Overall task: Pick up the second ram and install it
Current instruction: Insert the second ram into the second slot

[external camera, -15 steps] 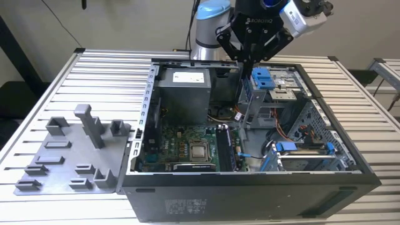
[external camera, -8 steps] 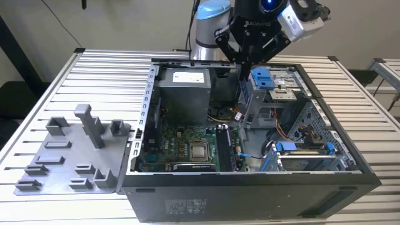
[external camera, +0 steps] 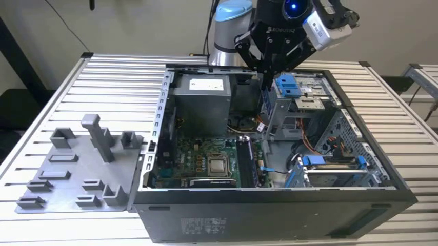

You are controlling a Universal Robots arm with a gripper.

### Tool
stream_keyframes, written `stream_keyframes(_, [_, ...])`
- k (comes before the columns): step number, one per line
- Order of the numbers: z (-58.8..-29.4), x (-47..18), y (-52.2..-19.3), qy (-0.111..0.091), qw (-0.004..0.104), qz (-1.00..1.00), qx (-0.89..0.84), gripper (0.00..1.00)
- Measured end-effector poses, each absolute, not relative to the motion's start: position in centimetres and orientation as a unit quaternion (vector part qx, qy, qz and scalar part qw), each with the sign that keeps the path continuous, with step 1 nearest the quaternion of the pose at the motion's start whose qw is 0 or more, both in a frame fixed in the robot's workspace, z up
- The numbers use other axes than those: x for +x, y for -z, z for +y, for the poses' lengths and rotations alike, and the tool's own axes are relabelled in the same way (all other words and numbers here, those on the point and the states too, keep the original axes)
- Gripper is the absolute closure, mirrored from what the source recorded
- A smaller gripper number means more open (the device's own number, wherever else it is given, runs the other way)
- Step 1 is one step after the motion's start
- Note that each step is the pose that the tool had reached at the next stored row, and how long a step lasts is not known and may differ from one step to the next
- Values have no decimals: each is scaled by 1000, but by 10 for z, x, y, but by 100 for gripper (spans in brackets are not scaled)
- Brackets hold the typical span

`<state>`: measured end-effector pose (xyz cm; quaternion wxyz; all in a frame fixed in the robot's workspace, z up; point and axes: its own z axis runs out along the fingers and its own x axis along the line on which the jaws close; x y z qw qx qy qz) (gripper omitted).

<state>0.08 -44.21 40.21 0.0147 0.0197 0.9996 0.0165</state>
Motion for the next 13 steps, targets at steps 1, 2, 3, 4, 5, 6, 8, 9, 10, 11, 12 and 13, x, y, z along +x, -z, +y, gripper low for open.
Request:
stream_keyframes(1, [-442, 1, -402, -16, 15, 1000, 20, 86])
stream_keyframes(2, [-442, 1, -402, -17, 15, 1000, 20, 86])
stream_keyframes(3, [-442, 1, -401, -17, 15, 1000, 20, 86])
stream_keyframes(4, [-442, 1, -401, -17, 15, 1000, 20, 86])
stream_keyframes(5, [-442, 1, -400, -17, 15, 1000, 20, 86])
stream_keyframes(6, [-442, 1, -399, -17, 15, 1000, 20, 86])
stream_keyframes(8, [-442, 1, -397, -17, 15, 1000, 20, 86])
stream_keyframes(9, [-442, 1, -396, -17, 15, 1000, 20, 86])
stream_keyframes(10, [-442, 1, -395, -17, 15, 1000, 20, 86])
stream_keyframes(11, [-442, 1, -394, -17, 15, 1000, 20, 86])
stream_keyframes(12, [-442, 1, -392, -17, 15, 1000, 20, 86])
stream_keyframes(13, [-442, 1, -391, -17, 15, 1000, 20, 86])
